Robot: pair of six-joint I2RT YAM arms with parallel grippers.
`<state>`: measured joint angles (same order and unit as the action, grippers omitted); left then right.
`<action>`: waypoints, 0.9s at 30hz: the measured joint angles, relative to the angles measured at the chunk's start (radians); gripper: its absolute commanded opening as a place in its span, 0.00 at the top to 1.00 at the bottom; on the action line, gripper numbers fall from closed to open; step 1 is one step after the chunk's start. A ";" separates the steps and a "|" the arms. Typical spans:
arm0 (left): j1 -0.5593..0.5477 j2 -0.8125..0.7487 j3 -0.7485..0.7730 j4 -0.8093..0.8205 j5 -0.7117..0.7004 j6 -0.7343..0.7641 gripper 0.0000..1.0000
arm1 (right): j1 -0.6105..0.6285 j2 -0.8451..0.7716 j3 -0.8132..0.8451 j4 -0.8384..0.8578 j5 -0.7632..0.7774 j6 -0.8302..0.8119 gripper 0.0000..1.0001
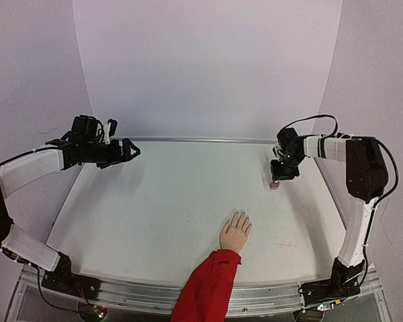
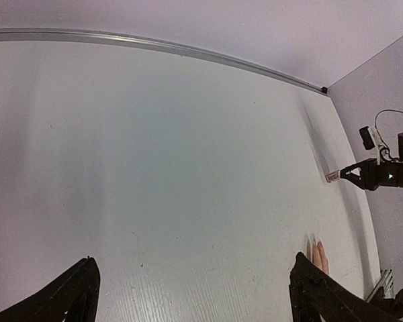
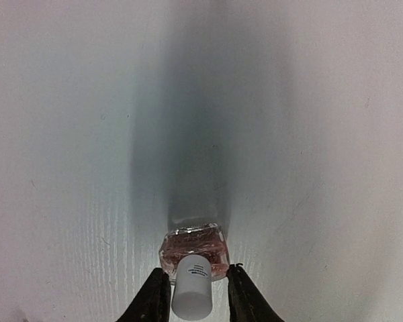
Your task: Paint the nails
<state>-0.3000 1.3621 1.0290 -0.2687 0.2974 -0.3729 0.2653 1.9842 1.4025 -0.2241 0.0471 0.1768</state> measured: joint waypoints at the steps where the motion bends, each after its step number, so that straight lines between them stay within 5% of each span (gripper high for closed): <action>1: -0.004 0.006 0.002 -0.003 0.000 0.000 0.01 | 0.000 0.001 0.000 0.002 0.000 0.001 0.75; 11: -0.048 0.069 0.049 -0.013 0.033 0.001 0.00 | 0.000 0.011 0.005 0.021 -0.002 0.004 1.00; 19: -0.138 0.153 0.119 -0.010 0.038 0.024 0.01 | 0.015 0.002 0.008 0.021 -0.056 0.008 1.00; 27: -0.326 0.254 0.234 0.018 0.019 0.126 0.01 | 0.050 -0.174 -0.024 0.029 -0.298 0.076 1.00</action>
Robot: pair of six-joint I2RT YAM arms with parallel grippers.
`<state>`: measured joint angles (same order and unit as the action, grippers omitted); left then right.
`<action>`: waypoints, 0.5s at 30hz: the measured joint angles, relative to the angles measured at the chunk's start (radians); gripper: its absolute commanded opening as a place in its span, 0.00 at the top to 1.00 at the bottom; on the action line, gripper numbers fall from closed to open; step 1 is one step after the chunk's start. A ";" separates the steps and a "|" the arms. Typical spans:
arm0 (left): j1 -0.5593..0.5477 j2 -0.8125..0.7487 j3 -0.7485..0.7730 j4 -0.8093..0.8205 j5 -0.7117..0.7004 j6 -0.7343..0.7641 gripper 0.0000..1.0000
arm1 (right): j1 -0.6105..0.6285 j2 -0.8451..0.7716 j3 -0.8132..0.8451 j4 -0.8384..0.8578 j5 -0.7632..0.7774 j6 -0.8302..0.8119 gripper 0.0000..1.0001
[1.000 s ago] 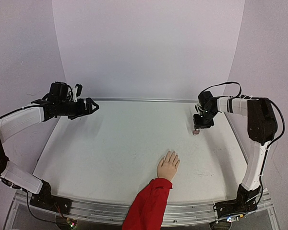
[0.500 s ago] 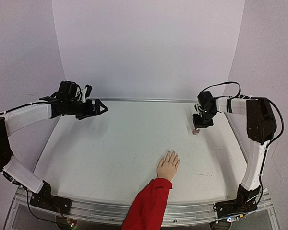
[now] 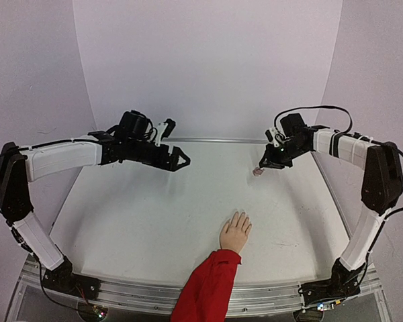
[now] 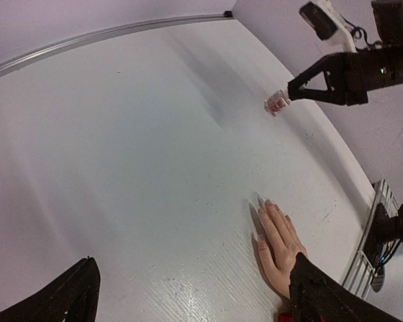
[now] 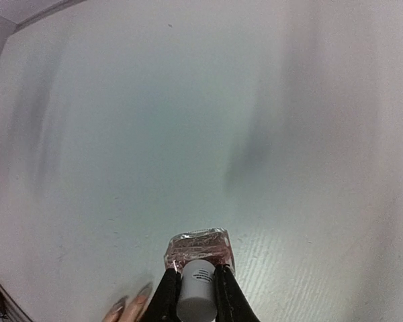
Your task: Paint the nails
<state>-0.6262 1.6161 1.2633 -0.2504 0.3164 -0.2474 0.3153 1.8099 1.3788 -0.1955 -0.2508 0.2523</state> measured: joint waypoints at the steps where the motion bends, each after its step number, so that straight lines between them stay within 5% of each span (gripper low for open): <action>1: -0.025 0.016 0.014 0.003 -0.001 0.017 0.02 | 0.008 -0.016 0.000 0.003 -0.021 0.009 1.00; 15: -0.243 0.159 0.091 0.012 -0.123 0.261 0.10 | 0.217 -0.076 0.000 0.081 -0.285 0.196 1.00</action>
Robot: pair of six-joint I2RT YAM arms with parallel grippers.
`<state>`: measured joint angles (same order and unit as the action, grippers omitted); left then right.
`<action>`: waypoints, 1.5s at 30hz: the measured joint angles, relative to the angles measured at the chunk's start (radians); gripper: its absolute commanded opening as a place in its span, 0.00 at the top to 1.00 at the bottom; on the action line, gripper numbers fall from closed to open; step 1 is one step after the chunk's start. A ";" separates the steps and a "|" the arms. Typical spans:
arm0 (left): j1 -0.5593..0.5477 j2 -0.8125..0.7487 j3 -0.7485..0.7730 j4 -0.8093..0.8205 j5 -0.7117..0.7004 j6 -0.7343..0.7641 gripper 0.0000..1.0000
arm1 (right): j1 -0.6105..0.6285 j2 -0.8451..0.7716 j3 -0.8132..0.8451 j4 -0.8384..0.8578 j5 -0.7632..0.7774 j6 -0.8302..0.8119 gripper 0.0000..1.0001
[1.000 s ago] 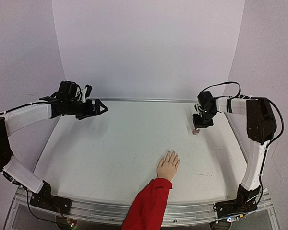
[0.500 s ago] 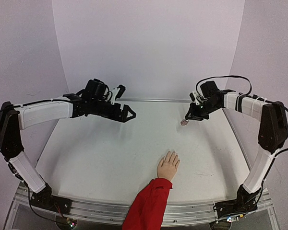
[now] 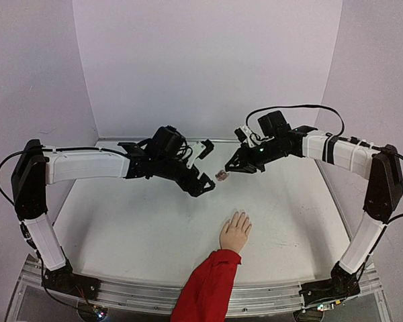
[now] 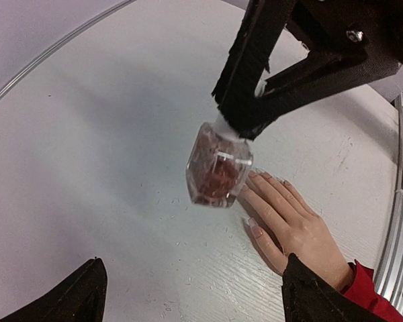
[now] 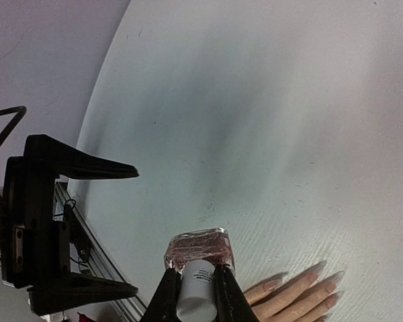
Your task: Paint the nails
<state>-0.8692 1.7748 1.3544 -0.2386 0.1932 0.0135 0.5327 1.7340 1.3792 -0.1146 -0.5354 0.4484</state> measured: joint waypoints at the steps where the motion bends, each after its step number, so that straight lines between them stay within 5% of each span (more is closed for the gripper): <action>1: -0.011 0.000 0.003 0.002 -0.013 0.015 0.11 | 0.016 0.000 0.000 0.004 -0.006 0.006 1.00; 26: -0.020 -0.018 -0.114 0.215 -0.090 0.075 0.17 | 0.123 0.000 0.039 0.040 -0.025 0.091 1.00; 38: -0.021 -0.042 -0.120 0.275 -0.066 0.087 0.39 | 0.154 0.000 0.052 0.044 -0.006 0.102 1.00; 45: -0.021 -0.042 -0.122 0.285 -0.060 0.097 0.30 | 0.158 0.000 0.054 0.047 0.012 0.103 1.00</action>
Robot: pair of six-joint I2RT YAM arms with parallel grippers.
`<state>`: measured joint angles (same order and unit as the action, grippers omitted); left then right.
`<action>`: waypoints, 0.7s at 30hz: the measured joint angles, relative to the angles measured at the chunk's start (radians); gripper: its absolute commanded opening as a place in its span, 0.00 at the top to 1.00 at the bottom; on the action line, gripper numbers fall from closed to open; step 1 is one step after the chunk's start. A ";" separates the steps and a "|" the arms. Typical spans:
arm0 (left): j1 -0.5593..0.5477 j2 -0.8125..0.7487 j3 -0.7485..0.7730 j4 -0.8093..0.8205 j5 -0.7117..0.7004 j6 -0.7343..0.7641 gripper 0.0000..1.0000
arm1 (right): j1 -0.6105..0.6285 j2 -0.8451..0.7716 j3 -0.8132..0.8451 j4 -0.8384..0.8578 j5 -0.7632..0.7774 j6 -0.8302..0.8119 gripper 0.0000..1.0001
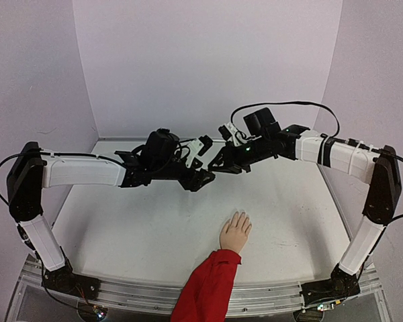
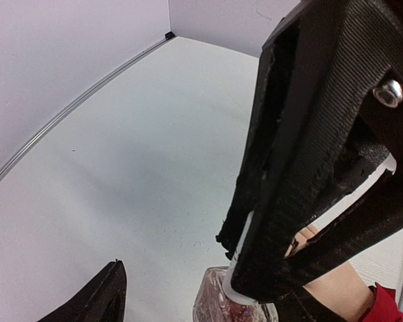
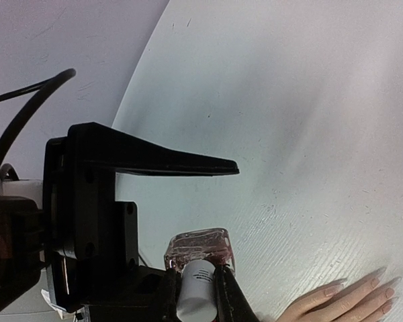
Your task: Paint the nails
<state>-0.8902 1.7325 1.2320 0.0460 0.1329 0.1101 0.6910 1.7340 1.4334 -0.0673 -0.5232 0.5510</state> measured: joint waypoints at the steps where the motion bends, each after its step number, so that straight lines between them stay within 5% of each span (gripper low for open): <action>1: 0.000 -0.002 -0.004 0.005 0.000 -0.001 0.31 | 0.001 0.000 0.000 0.000 0.003 0.000 1.00; 21: 0.000 -0.011 -0.035 0.008 -0.003 0.032 0.51 | 0.002 0.000 0.008 0.000 0.016 0.000 1.00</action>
<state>-0.8902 1.7214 1.1965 0.0536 0.1303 0.1425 0.6926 1.7344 1.4414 -0.0669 -0.5076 0.5507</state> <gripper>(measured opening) 0.505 0.156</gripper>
